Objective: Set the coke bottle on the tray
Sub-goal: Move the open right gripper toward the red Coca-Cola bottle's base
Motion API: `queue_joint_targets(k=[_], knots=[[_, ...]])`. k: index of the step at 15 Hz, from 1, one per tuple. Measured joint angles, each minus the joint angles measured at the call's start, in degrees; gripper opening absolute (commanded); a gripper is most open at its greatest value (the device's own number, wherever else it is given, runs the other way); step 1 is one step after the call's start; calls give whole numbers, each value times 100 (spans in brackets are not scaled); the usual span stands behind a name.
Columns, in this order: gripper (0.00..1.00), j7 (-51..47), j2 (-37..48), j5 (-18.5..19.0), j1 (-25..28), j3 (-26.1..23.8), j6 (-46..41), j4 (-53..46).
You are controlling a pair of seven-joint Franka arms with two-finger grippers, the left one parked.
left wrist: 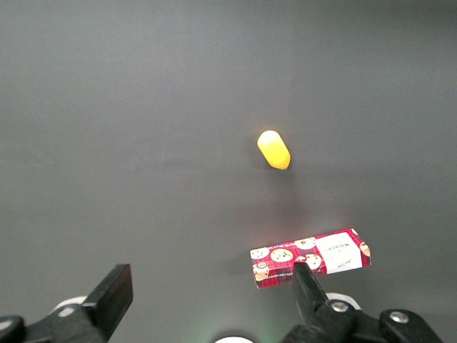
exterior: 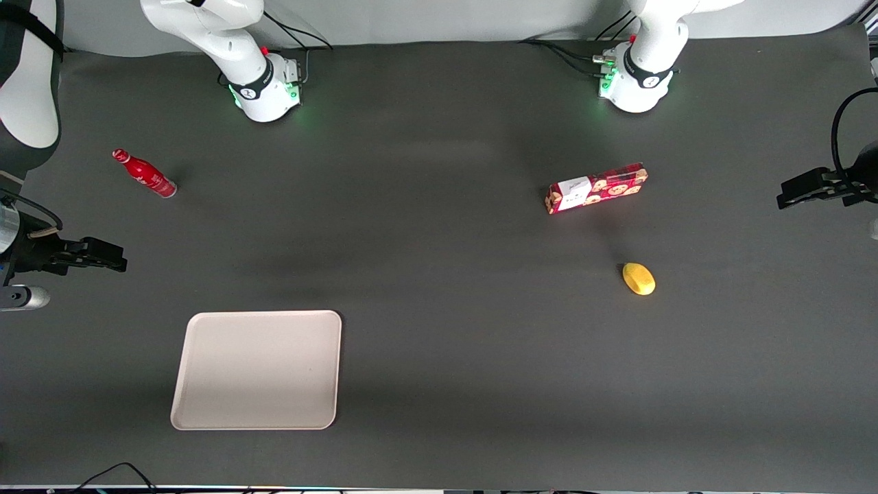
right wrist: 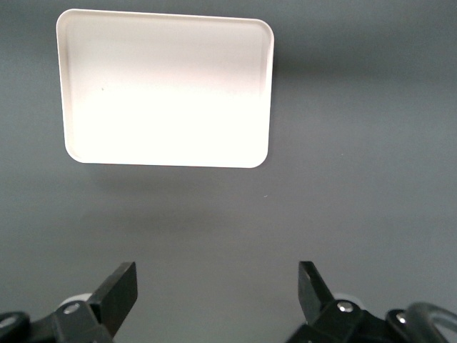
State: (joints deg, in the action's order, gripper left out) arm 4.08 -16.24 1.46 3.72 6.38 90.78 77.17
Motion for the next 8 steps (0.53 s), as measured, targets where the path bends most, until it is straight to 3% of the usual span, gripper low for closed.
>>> queue_joint_targets(k=[8], knots=[[100,-120,14,-38,-8,26,-171,-18]])
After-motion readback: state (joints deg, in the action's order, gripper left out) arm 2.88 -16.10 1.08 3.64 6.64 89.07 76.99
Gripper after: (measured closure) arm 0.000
